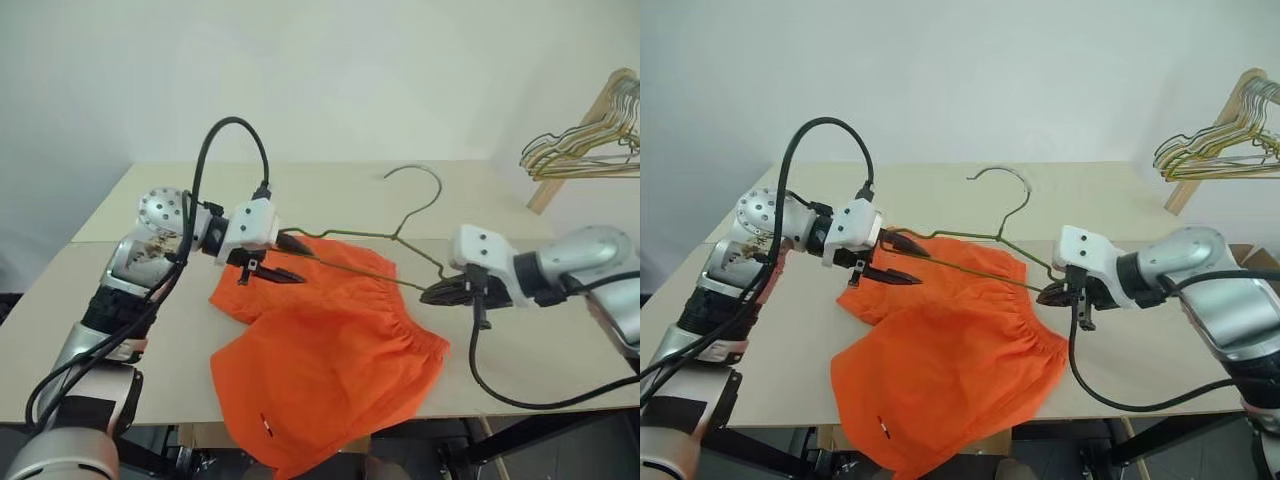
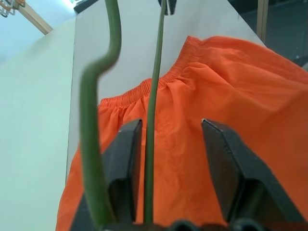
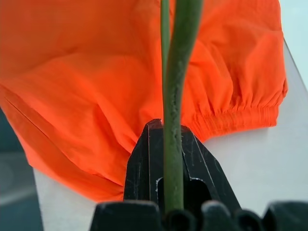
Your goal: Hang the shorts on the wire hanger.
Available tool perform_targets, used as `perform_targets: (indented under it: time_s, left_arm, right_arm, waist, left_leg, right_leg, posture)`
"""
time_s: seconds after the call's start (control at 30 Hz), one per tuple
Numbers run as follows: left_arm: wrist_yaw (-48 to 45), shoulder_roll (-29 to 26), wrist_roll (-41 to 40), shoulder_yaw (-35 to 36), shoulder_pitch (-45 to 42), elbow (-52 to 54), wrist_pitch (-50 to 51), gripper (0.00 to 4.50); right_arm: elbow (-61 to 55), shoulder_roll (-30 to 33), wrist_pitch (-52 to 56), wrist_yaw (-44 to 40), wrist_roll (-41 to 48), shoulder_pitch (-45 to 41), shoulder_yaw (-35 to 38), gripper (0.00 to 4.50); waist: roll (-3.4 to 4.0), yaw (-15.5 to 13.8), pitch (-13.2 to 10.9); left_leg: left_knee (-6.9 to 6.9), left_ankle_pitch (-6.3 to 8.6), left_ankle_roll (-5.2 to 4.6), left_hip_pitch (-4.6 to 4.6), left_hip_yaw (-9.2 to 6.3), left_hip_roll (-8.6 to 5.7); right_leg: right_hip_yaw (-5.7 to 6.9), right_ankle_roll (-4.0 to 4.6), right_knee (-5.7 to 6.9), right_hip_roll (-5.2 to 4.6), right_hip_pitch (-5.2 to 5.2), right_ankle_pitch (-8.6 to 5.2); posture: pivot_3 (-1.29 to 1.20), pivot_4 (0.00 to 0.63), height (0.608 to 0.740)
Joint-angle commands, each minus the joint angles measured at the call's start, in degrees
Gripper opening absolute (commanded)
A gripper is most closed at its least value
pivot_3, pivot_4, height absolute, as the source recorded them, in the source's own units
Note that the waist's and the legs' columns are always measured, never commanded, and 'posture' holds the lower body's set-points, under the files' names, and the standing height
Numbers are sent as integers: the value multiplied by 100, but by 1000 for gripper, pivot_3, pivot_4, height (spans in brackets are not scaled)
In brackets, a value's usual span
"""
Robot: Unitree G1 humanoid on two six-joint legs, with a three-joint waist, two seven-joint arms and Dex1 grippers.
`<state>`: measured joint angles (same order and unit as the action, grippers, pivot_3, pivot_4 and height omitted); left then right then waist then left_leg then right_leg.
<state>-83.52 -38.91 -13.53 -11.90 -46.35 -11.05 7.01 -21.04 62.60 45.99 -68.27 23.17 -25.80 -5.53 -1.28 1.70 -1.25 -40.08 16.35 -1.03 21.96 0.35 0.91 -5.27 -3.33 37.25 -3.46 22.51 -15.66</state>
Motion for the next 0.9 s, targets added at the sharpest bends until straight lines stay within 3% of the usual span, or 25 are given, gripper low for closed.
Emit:
perform_targets:
  time_s: [0.03, 0.13, 0.37, 0.57, 0.9]
  left_arm:
    - [93, -130, -150, 425, -71, -270, -56, 3522]
    - [-123, -327, -335, 602, -2, -275, 94, 4484]
    - [-827, -459, -1333, 975, 583, 695, 216, 4484]
    - [-878, -650, -1400, 868, 719, 953, 457, 4484]
    - [-724, -715, -1383, 851, 890, 1238, 500, 4484]
  right_arm:
    - [-311, 115, 692, 249, 477, 544, 938, 0]
    - [-503, 194, 1343, 327, 875, 1391, 1783, 0]
    - [125, 665, 2997, -34, 1697, 2770, 2965, 0]
    - [1211, 1075, 3576, -323, 2044, 2934, 2666, 0]
    - [1915, 1274, 3227, -464, 1895, 2754, 1573, 0]
  waist:
    - [0, -19, 0]
    - [0, -42, 0]
    - [0, -73, 0]
    - [3, -16, 2]
    - [4, 87, 3]
  left_leg:
    - [-1, 0, 0, 0, -1, 0]
    - [1, 0, -1, 2, -3, -1]
    - [-1, 1, -2, -17, 3, 3]
    - [11, 1, -2, -49, 46, 5]
    - [19, 2, -3, -52, 55, 6]
  right_leg:
    - [1, 0, 0, 0, -2, 0]
    - [3, 0, -4, 1, -3, 0]
    - [3, 0, -7, -1, -24, 0]
    - [-4, -1, -8, 5, -42, 2]
    - [-17, -3, -11, 6, -39, 1]
  posture:
    - [-28, 0, 740]
    - [-34, 0, 740]
    - [-51, 0, 740]
    - [-54, 0, 740]
    - [-41, 0, 740]
